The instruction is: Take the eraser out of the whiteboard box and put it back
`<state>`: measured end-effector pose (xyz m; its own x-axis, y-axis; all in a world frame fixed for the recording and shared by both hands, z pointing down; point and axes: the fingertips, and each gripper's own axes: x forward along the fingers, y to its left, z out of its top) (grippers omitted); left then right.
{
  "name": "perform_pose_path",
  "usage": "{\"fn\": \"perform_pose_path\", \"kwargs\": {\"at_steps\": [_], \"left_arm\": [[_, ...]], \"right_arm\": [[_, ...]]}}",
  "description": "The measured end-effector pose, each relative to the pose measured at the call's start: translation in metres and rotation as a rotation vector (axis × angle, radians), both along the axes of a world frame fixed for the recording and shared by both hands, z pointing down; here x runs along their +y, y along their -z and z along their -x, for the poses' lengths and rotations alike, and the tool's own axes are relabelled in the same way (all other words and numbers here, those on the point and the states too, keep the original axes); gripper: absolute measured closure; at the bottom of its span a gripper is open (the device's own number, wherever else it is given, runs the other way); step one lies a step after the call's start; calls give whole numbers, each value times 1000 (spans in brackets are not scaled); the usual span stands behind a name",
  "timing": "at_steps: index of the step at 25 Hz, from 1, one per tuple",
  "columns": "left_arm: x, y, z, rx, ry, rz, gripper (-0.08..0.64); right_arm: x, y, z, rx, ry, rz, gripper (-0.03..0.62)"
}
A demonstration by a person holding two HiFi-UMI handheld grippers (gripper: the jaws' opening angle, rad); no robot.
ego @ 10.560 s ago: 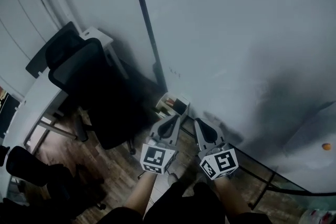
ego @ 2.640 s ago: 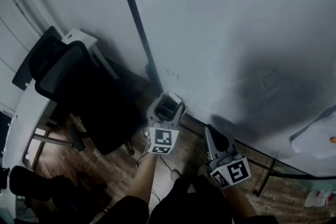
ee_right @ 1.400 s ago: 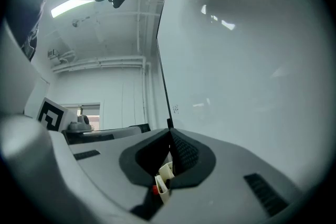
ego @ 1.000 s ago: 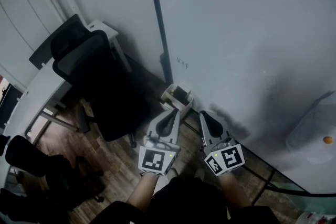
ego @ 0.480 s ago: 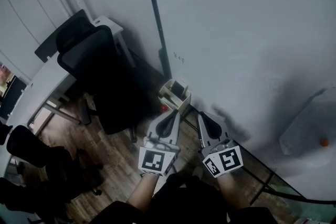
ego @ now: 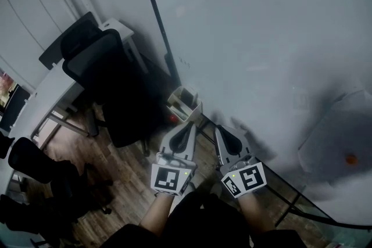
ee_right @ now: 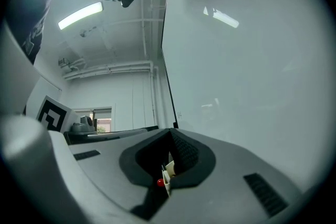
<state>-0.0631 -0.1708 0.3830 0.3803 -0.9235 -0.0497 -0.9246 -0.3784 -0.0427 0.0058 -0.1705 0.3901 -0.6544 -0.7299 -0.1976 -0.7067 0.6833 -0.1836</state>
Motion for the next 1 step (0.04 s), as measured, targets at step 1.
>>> {"fn": "perform_pose_path", "kwargs": {"at_steps": [1], "left_arm": [[0,0,-1,2,4,2,555]], "right_arm": [[-1,0,-2,-3,-1,0,591]]}}
